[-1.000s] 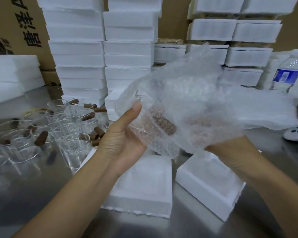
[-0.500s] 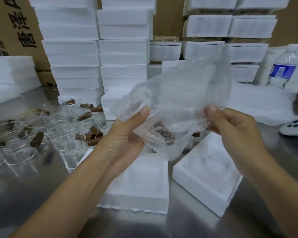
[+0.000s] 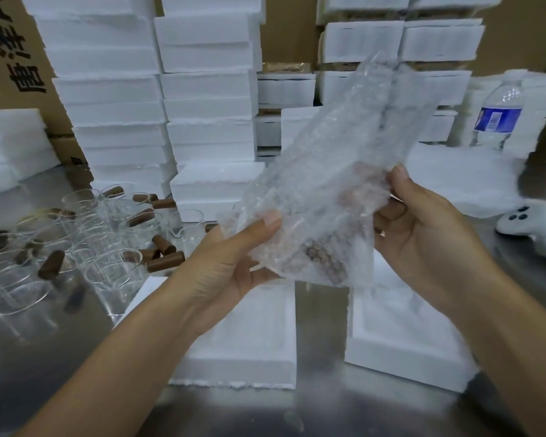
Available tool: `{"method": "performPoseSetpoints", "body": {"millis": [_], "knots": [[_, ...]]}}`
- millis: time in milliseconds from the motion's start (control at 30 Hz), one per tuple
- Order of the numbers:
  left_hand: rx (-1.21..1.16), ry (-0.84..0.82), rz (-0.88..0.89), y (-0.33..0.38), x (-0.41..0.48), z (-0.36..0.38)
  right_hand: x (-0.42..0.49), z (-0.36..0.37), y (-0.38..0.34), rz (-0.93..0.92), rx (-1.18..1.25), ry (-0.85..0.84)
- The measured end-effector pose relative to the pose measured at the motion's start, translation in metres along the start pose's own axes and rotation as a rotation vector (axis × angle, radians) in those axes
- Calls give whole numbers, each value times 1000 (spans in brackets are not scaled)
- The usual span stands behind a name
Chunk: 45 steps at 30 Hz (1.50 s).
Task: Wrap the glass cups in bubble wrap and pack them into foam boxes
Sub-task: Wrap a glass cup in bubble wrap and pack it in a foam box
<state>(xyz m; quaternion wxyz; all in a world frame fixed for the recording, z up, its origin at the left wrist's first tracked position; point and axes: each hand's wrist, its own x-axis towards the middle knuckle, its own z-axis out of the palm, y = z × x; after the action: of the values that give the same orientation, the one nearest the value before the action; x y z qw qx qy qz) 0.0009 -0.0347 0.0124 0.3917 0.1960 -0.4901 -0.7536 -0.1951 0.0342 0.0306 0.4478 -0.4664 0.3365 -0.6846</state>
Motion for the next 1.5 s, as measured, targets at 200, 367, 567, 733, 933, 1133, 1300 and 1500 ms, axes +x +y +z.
{"method": "performPoseSetpoints", "body": {"millis": [200, 367, 567, 733, 933, 1133, 1300, 1500], "knots": [[-195, 178, 135, 2, -2, 7, -3, 5, 10, 10, -355, -35], [-285, 185, 139, -4, -5, 11, -8, 10, 19, -12, -417, -42], [66, 184, 202, 2, -2, 3, -5, 6, 20, -30, -410, 26], [529, 59, 264, 1, -3, -11, -4, 5, 21, -11, -438, 8], [653, 34, 323, 3, -7, -4, -5, 8, 20, -74, -590, 121], [673, -74, 268, -3, -13, 2, -8, 10, 20, -329, -729, 268], [744, -53, 267, -7, -12, 3, -12, 16, 20, -409, -717, 202], [778, -28, 384, -12, -12, 9, -20, 28, 23, -399, -948, -149]]}}
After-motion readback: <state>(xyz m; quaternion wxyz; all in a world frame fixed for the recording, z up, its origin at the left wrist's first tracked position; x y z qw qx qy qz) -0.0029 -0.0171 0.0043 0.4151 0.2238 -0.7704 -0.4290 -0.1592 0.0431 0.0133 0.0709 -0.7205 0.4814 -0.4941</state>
